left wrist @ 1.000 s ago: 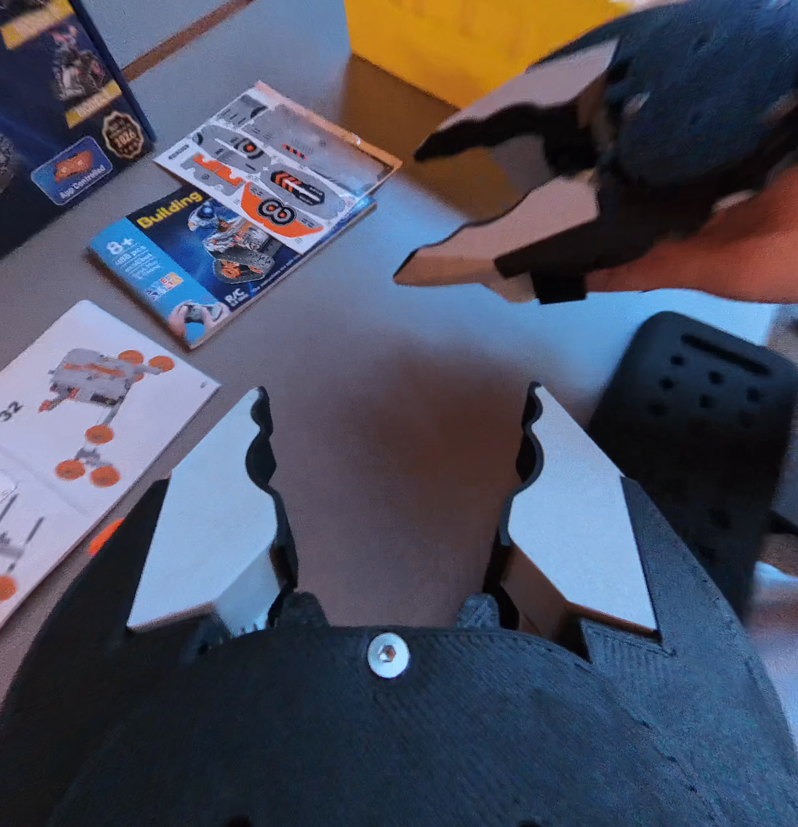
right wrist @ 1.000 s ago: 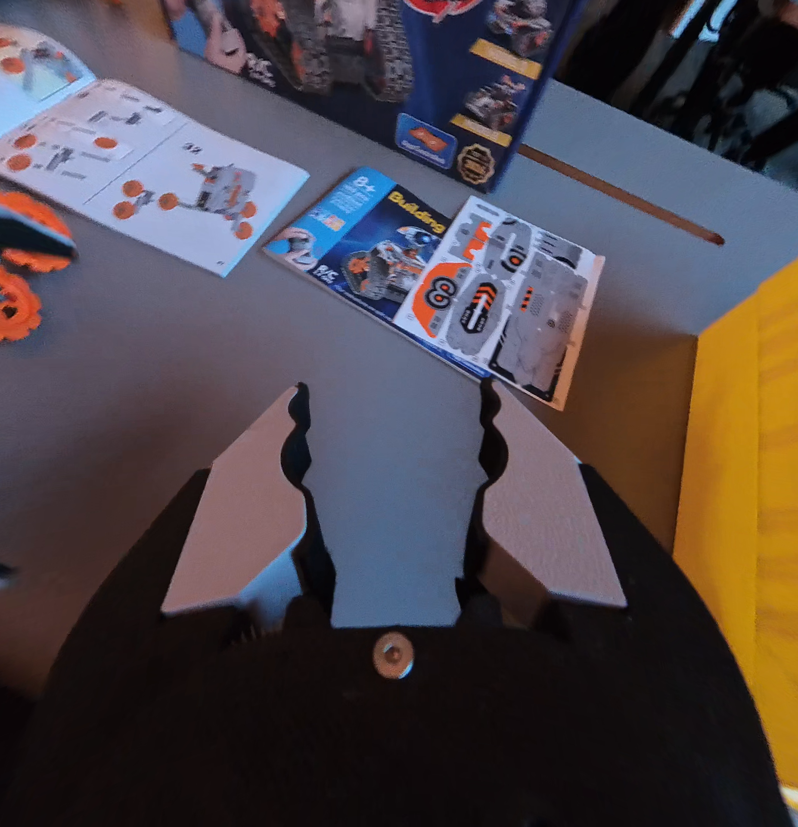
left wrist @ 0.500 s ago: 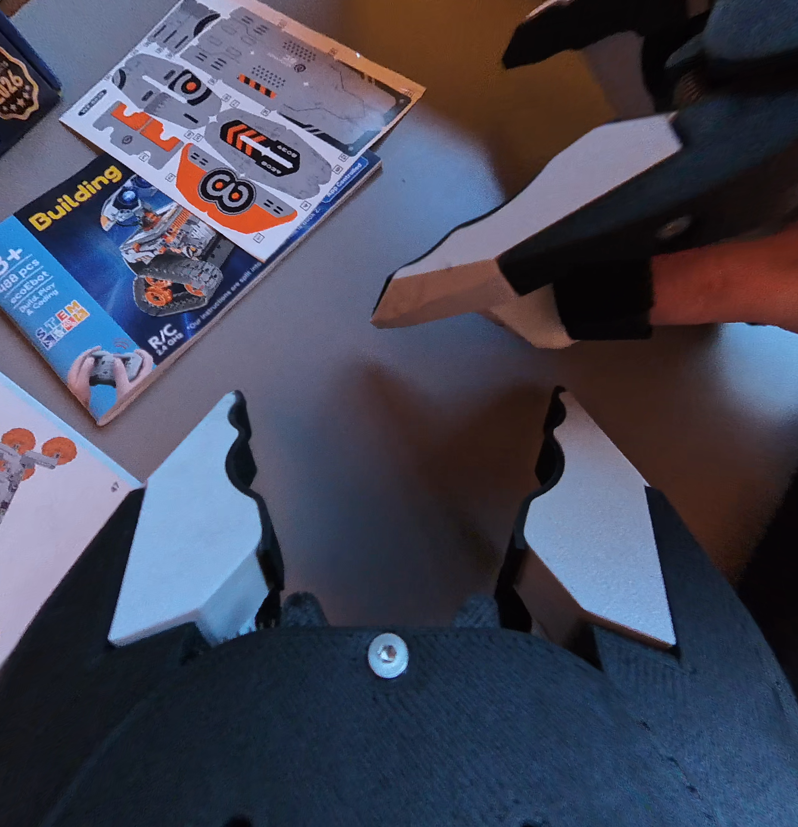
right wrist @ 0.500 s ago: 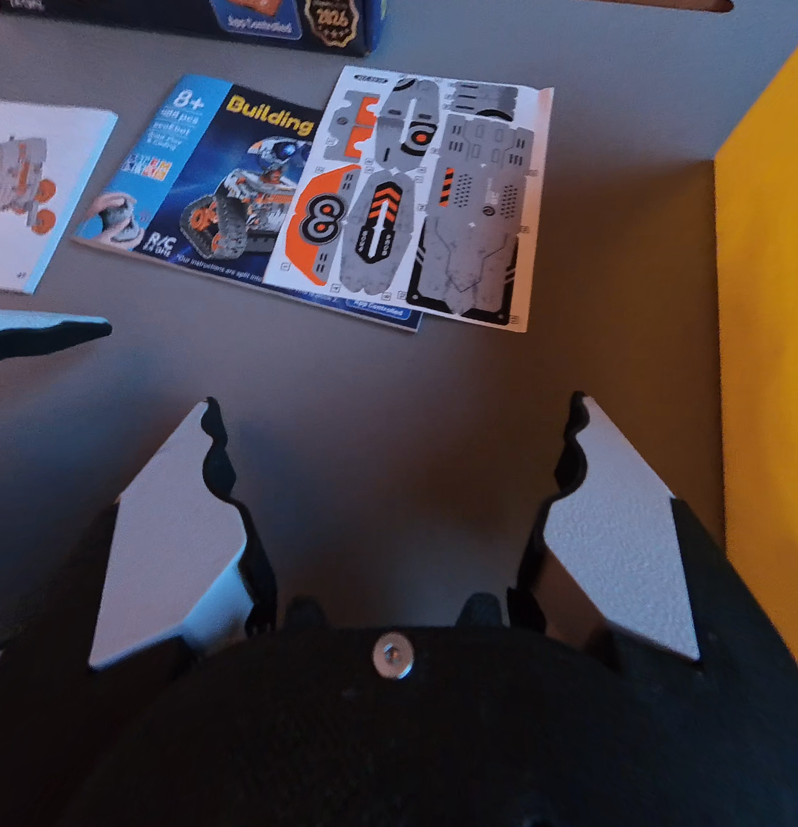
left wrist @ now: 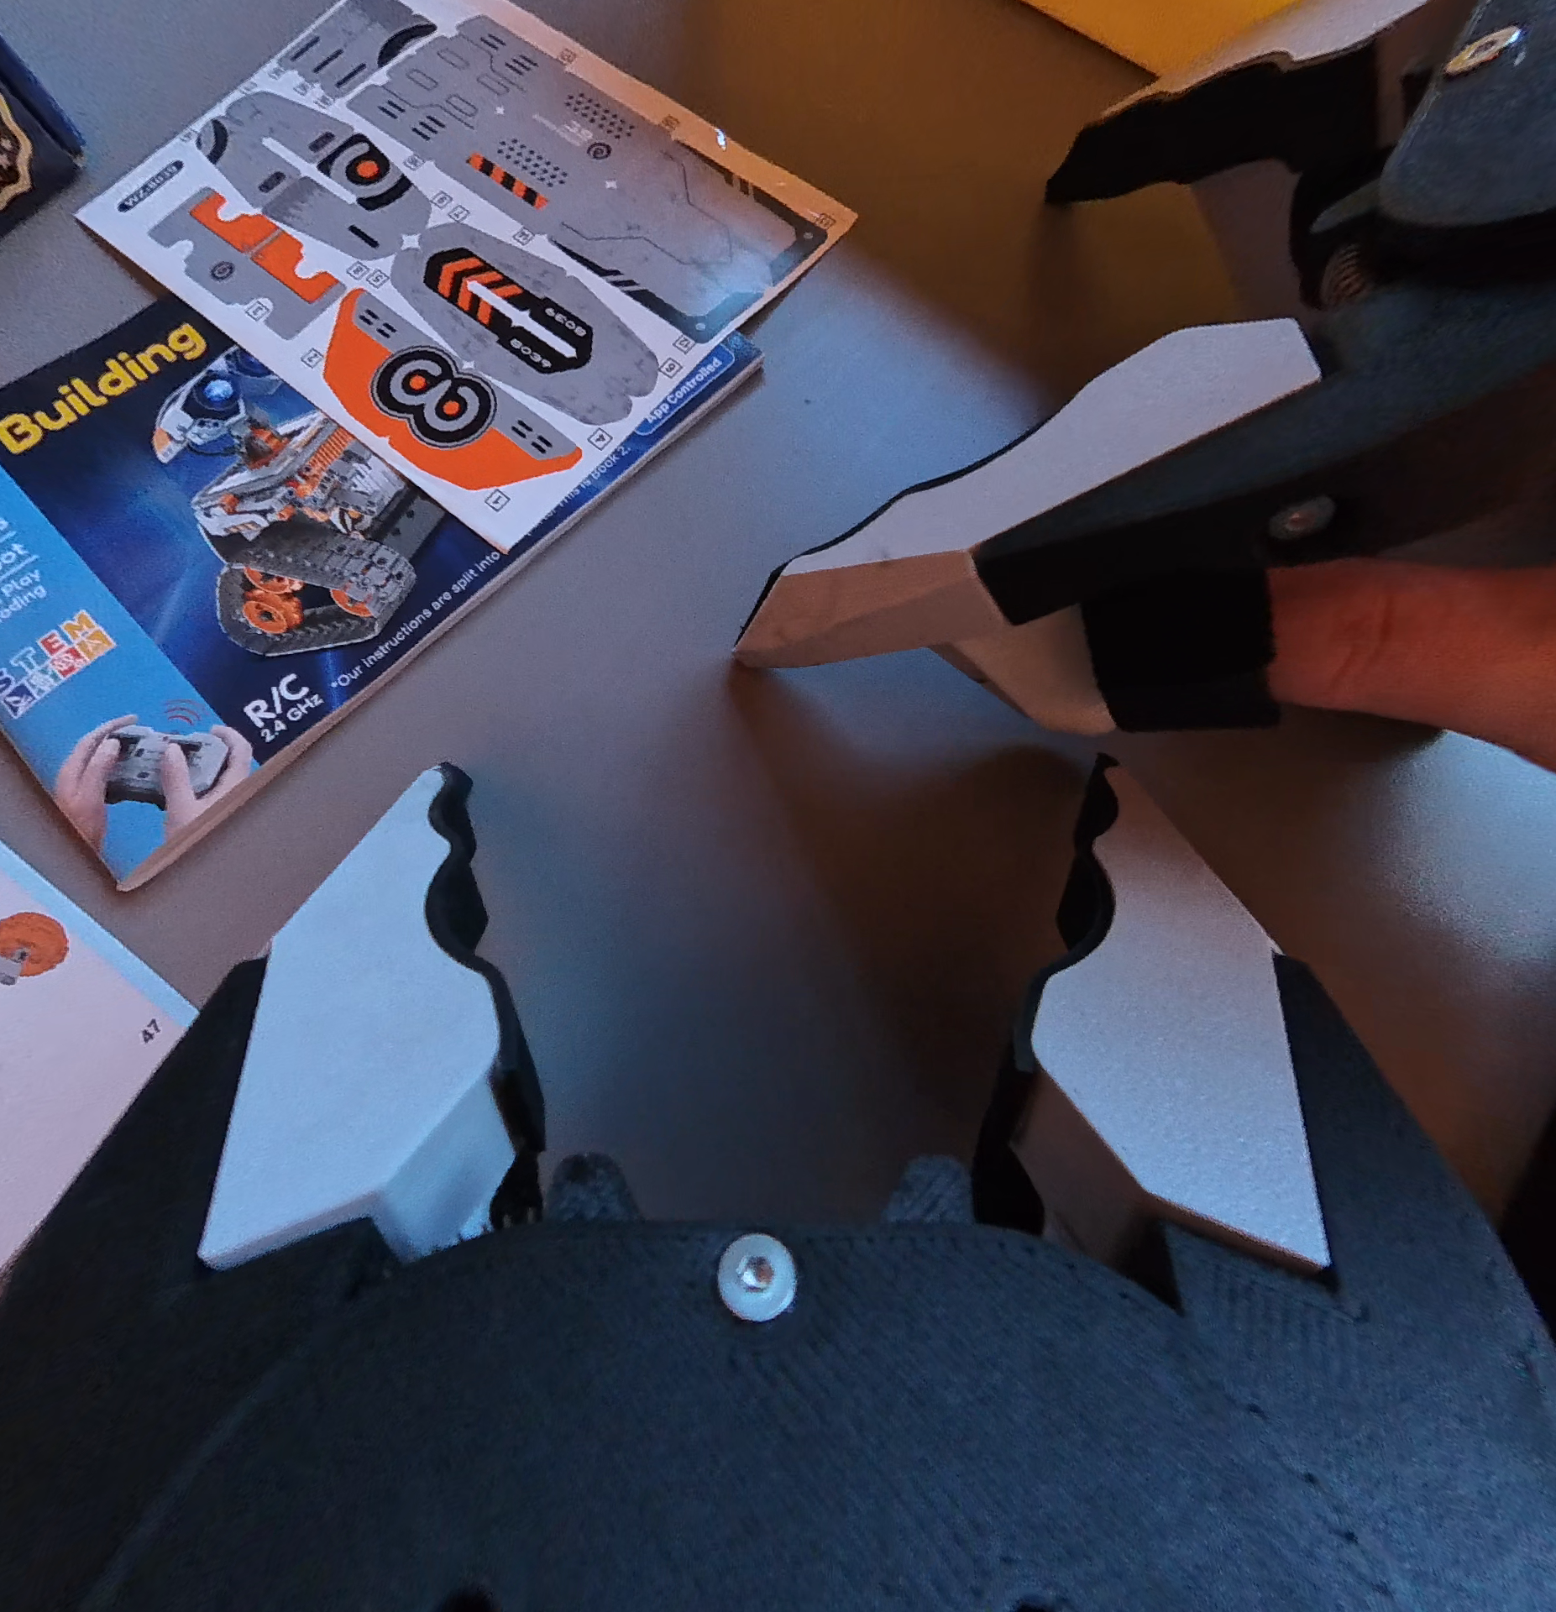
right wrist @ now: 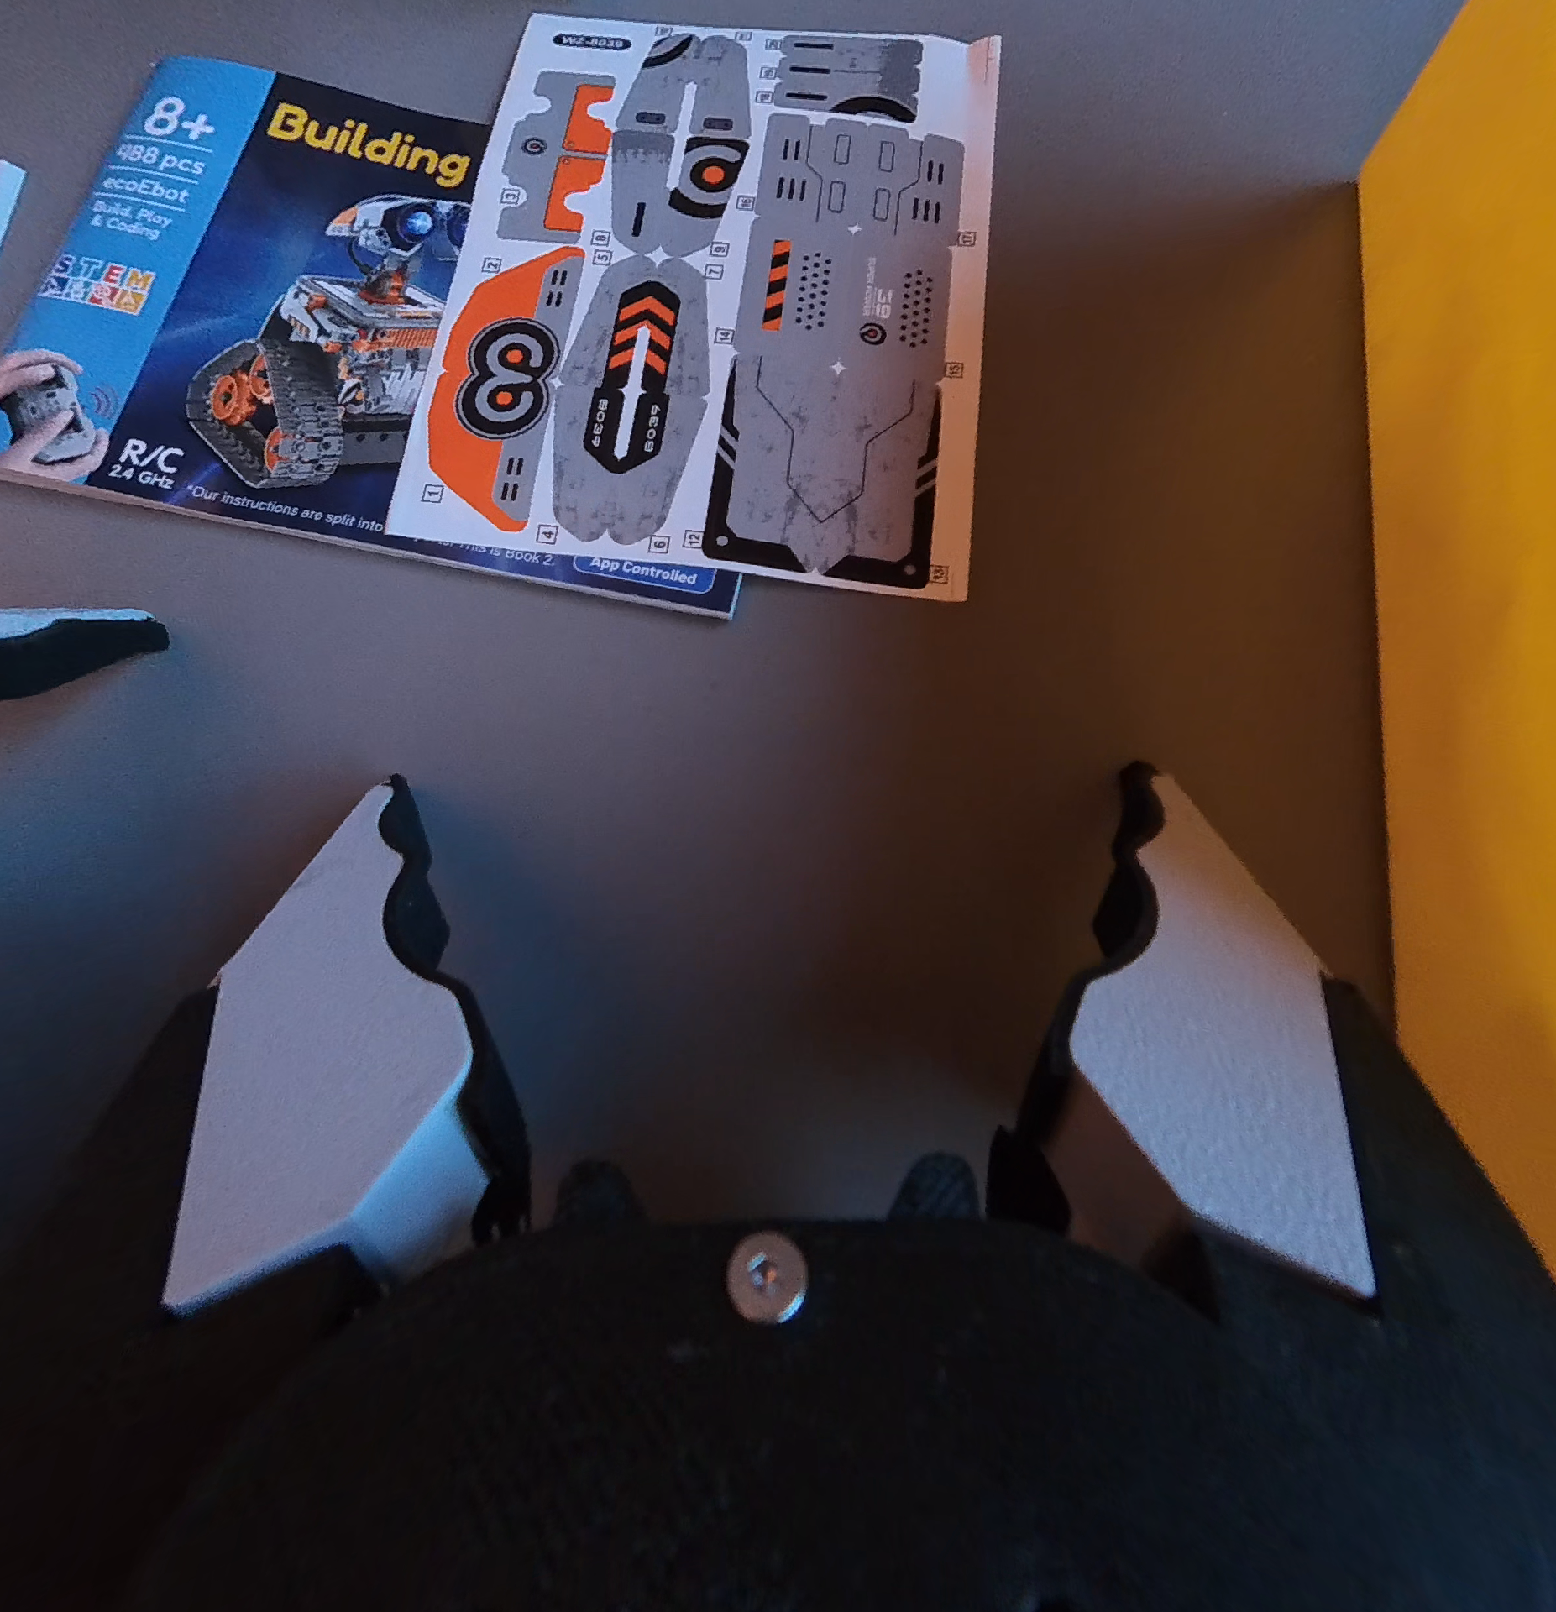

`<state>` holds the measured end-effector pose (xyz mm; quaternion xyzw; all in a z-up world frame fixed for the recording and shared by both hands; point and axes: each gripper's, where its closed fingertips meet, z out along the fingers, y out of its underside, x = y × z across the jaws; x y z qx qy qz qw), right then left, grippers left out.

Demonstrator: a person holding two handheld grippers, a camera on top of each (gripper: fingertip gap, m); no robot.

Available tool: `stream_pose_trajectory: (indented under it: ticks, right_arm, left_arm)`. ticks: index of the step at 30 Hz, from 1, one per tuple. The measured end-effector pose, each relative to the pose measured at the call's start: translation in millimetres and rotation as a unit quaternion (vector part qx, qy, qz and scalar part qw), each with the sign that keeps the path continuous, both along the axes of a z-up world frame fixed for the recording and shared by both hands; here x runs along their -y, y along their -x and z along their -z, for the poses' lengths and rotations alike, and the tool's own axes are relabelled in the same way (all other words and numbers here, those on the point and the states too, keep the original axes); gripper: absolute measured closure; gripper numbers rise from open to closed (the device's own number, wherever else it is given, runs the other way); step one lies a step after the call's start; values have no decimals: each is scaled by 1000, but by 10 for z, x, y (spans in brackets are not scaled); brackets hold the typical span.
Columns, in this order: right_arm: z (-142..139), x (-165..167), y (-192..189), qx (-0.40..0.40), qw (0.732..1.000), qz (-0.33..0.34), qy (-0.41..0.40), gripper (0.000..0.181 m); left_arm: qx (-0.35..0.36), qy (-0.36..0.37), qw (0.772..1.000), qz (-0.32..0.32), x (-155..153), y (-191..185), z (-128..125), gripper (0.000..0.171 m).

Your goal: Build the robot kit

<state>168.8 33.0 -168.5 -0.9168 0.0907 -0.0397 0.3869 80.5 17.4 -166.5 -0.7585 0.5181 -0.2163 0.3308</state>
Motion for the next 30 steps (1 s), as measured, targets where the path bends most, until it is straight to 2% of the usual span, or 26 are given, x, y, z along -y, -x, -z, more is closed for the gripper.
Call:
stream_pose_trajectory:
  ticks: [5, 7, 10, 13, 14, 17, 19, 25, 30]
  right_arm:
    - [-19, -7, 6, -1, 1000, 12, -7, 36]
    - [-27, 25, -67, 3, 999, 39, -10, 40]
    - [-23, 53, -45, 2, 1000, 26, -8, 40]
    - [-18, 49, -32, 0, 1000, 24, -6, 37]
    - [-13, 47, -27, 0, 1000, 22, -4, 36]
    - [-15, 47, -27, 0, 1000, 22, -5, 35]
    - [-15, 47, -27, 0, 1000, 22, -5, 35]
    - [-15, 47, -28, 0, 1000, 22, -5, 35]
    - [-16, 47, -28, 0, 1000, 22, -5, 35]
  left_arm:
    - [-1, 0, 1000, -16, 5, 64, 0, 36]
    - [-1, -4, 1000, -29, 28, 143, -5, 36]
    - [2, -2, 1000, -28, 60, 173, -14, 43]
    - [8, -5, 999, -52, -40, 172, -35, 57]
    - [8, -6, 998, -58, -62, 175, -36, 57]
    - [4, -3, 998, -59, -59, 190, -22, 47]
    - [-4, -2, 995, -96, -103, 285, 0, 31]
    - [-1, 0, 995, -105, -104, 317, -4, 37]
    - [-7, 2, 994, -112, -171, 219, 11, 28]
